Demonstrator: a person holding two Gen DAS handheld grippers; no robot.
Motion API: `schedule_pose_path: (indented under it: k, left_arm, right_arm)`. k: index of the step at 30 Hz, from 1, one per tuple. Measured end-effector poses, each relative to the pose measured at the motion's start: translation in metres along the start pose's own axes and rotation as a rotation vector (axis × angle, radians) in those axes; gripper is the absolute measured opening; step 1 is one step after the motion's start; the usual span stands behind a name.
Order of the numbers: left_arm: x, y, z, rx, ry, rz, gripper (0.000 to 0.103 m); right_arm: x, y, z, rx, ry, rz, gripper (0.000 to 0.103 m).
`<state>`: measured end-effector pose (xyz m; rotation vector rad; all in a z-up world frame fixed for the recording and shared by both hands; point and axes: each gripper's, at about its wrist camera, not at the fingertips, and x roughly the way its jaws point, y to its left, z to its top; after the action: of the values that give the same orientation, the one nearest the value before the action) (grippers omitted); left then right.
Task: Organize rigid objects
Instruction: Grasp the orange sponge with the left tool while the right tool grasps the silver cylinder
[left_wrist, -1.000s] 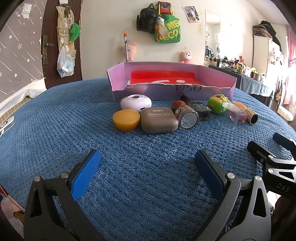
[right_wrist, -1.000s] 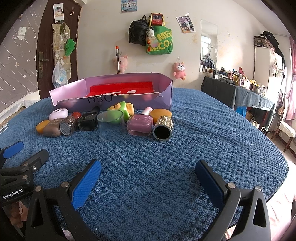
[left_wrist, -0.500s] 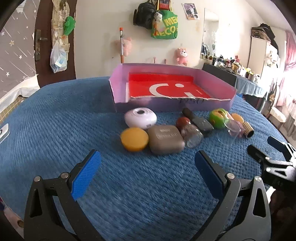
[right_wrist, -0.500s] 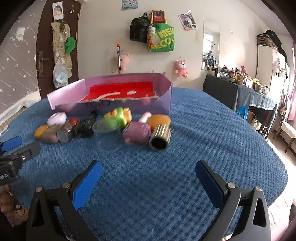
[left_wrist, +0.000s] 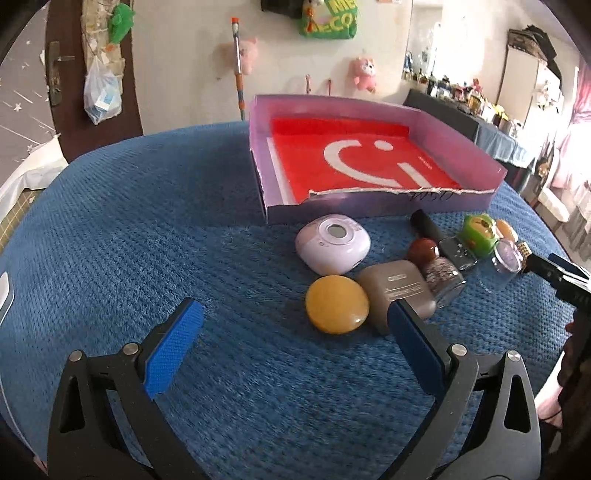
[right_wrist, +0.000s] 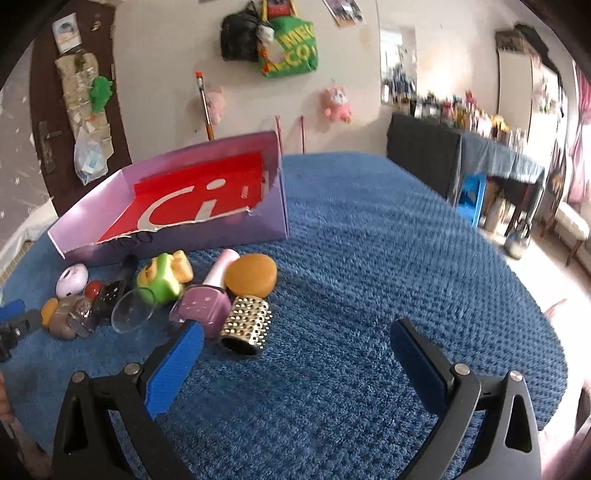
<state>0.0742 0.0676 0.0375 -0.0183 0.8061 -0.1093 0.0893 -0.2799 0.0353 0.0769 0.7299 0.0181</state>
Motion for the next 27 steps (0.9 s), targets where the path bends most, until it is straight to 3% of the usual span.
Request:
schedule_pose_path:
  k: [9, 14, 20, 25, 27]
  left_arm:
    - [0.013, 0.003, 0.007, 0.039, 0.045, -0.013, 0.098]
    - [0.014, -0.005, 0.01, 0.117, 0.041, 0.008, 0.089]
    - [0.02, -0.005, 0.011, 0.115, 0.064, -0.032, 0.074]
    - [0.021, -0.009, 0.009, 0.124, 0.06, -0.079, 0.05]
    - [0.019, -0.011, 0.008, 0.133, 0.053, -0.091, 0.038]
  right_arm:
    - [0.013, -0.003, 0.005, 0.001, 0.06, 0.007, 0.095]
    - [0.016, -0.001, 0.007, -0.009, 0.074, 0.007, 0.09]
    - [0.016, 0.007, 0.005, -0.033, 0.07, 0.023, 0.081]
    - [0.016, 0.015, 0.004, -0.061, 0.061, 0.049, 0.066]
    - [0.016, 0.016, 0.003, -0.069, 0.059, 0.07, 0.055]
